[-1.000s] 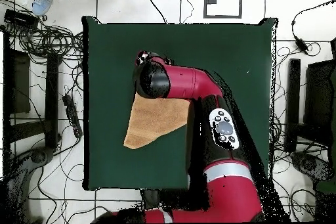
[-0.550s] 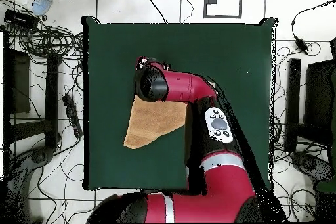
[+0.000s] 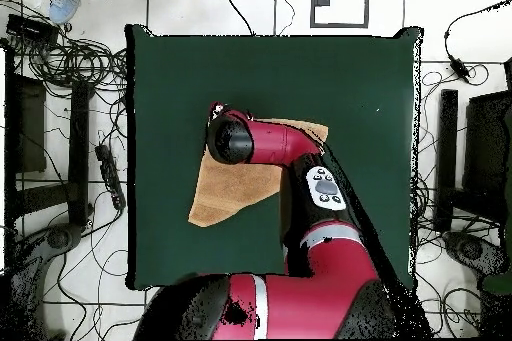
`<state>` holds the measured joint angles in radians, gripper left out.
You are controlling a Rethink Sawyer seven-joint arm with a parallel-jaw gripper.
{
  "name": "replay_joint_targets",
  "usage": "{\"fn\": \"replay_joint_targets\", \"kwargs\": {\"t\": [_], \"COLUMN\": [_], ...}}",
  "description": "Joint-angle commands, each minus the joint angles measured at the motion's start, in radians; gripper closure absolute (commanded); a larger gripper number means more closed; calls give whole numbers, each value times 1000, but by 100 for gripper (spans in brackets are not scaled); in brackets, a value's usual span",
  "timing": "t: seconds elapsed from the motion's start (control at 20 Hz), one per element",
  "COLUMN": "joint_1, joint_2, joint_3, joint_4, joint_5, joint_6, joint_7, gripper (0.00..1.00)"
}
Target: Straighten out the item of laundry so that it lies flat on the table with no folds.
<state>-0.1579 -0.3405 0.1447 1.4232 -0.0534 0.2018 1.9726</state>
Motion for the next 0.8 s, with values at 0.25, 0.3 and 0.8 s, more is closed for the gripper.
{"fn": "replay_joint_targets", "kwargs": {"t": [0.25,0.3,0.8], "joint_1": [31,33,44], "joint_2": [-87,-94,-139], "joint_3": [107,105,91], "joint_4": [248,257,312], "joint_5": [84,89,134], "joint_6": [7,7,14], "joint_7": [228,231,222], "gripper": [0,0,0]}}
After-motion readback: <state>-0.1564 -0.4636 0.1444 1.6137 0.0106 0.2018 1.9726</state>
